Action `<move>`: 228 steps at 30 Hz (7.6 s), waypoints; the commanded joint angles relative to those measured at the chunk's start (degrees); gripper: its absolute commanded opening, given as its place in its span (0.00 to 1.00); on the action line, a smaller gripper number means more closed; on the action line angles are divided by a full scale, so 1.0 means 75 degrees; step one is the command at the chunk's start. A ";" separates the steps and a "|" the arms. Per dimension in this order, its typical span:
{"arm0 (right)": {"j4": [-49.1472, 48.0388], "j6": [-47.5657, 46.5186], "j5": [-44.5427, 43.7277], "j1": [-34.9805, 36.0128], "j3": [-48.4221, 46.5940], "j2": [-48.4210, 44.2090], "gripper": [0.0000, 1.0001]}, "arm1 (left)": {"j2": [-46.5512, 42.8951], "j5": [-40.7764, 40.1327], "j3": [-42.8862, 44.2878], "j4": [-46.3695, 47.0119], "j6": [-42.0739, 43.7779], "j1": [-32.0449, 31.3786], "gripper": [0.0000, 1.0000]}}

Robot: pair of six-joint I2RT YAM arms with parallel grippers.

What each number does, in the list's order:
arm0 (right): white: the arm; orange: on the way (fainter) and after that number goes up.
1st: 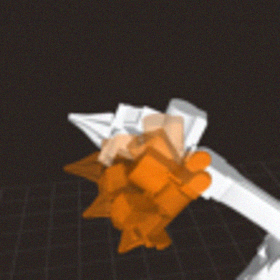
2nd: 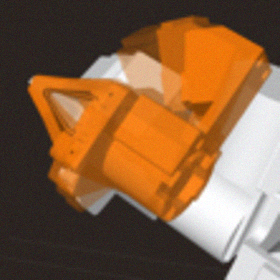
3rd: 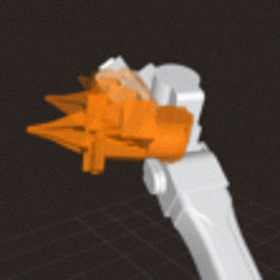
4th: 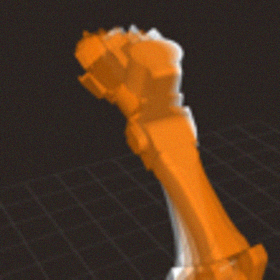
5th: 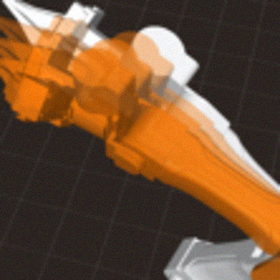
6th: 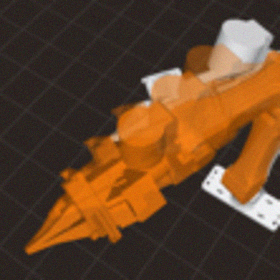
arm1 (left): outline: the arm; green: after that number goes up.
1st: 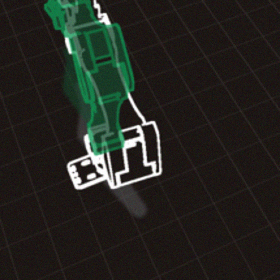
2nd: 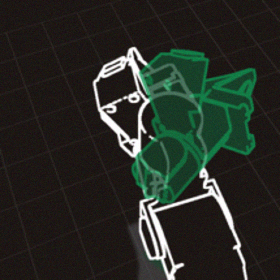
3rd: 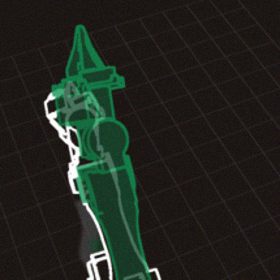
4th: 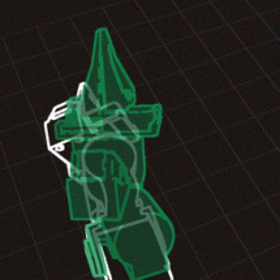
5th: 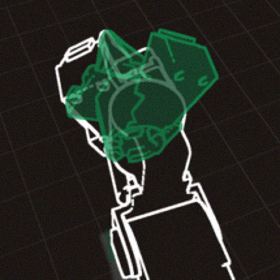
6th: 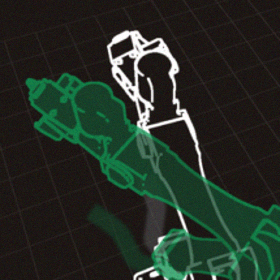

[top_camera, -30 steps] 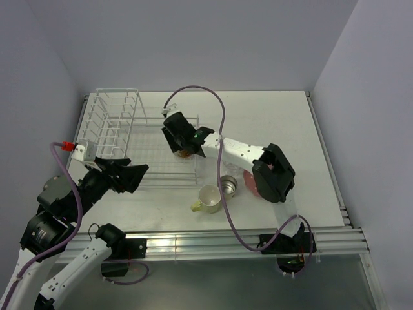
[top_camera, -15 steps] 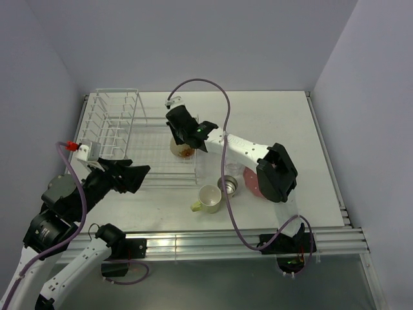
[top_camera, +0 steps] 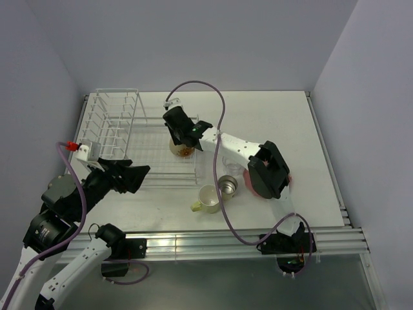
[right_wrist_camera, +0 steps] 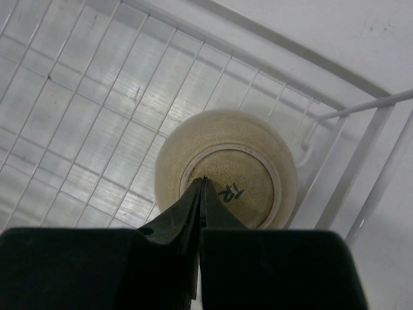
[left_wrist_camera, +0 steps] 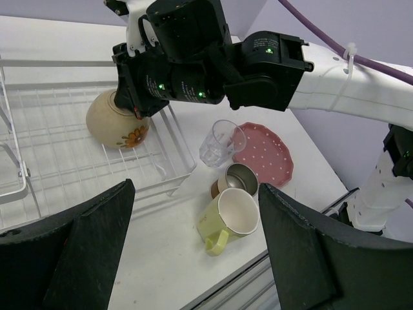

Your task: Load the mixed dishes into the dish rack

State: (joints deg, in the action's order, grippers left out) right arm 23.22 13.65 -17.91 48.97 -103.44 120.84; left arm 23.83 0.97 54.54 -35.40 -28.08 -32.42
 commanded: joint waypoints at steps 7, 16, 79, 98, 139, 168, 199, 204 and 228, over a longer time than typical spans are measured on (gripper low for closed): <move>-0.0003 0.0031 0.1236 0.0057 -0.0891 0.0551 0.00 | -0.0014 -0.0094 0.0157 0.0044 0.0111 0.0034 0.84; -0.0832 0.0593 0.3359 0.0221 -0.2380 0.1291 0.00 | 0.0044 -0.0083 0.0181 -0.0003 0.0075 0.0034 0.84; -0.0100 0.1261 -0.1149 -0.0060 0.2482 -0.4496 0.01 | 0.1239 0.1862 -0.0475 0.1309 -0.0698 0.0023 0.68; 0.2071 0.4214 -0.0178 0.0385 0.7275 -0.9430 0.67 | 0.3043 -0.0057 -0.1214 0.1661 -0.1553 -0.2659 0.67; 0.2962 0.4508 -0.0401 0.0385 0.7674 -1.2057 0.66 | 0.7134 -0.1068 -0.0886 0.2797 -0.1729 -0.3528 0.42; -0.1969 0.3207 0.4602 0.0385 0.7312 -1.1506 1.00 | 0.1699 -0.0048 0.0005 0.2668 -0.2467 -0.3517 0.00; -0.6659 0.4520 0.7076 0.0455 0.7077 -0.9796 1.00 | -0.0283 -0.0634 -0.1507 0.6231 -0.3932 -0.3517 0.00; -0.6659 0.4391 0.6994 0.0525 0.6913 -0.9561 1.00 | -0.0272 -0.0516 -0.1636 0.6548 -0.4026 -0.3517 0.00; -0.7995 0.4731 0.6842 0.1088 0.6163 -0.8401 0.98 | -0.0225 -0.0563 -0.1999 0.6934 -0.3991 -0.3517 0.00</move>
State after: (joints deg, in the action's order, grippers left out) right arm -33.12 49.21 33.63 56.29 -53.56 57.25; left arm 22.59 -2.70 39.09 9.15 -56.69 -58.70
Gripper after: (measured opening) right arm 0.988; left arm 0.104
